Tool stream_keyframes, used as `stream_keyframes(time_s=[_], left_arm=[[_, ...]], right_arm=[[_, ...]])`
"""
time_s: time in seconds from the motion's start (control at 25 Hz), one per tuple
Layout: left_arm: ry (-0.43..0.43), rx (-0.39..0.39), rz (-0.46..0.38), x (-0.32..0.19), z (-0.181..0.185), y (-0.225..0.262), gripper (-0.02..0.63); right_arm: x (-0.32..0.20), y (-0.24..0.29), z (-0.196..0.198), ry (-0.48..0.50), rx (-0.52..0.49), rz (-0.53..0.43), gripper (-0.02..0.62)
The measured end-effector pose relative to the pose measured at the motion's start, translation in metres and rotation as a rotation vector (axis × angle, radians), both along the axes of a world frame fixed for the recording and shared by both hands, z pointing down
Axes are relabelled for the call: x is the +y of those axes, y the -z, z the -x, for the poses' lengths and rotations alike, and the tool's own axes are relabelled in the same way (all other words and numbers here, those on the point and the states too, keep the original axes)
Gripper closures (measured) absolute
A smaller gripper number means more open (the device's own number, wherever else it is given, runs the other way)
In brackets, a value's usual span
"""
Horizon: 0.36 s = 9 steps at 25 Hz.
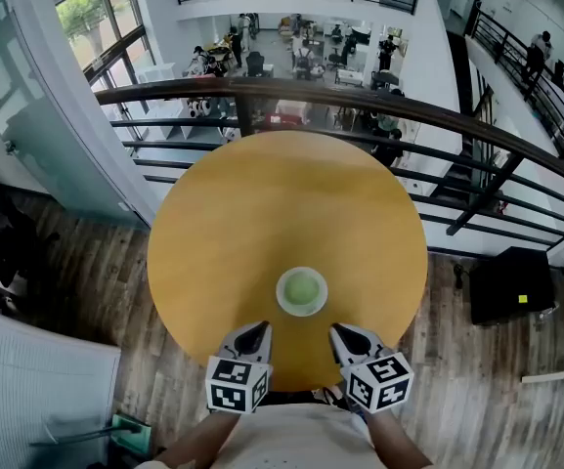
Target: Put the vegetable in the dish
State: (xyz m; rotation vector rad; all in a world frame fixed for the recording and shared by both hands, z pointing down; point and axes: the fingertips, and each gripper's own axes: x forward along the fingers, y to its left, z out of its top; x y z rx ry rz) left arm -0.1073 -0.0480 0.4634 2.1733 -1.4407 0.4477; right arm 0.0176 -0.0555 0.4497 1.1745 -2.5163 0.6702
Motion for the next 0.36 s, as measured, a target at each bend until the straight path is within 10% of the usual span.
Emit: stream_keyframes(time_s=[0.36], left_arm=[[-0.004,0.0,0.003,0.0066,-0.0011,-0.0002,0.583]], right_arm=[[0.0075,-0.0012,0.0001,0.0,-0.006,0.013,0.578]])
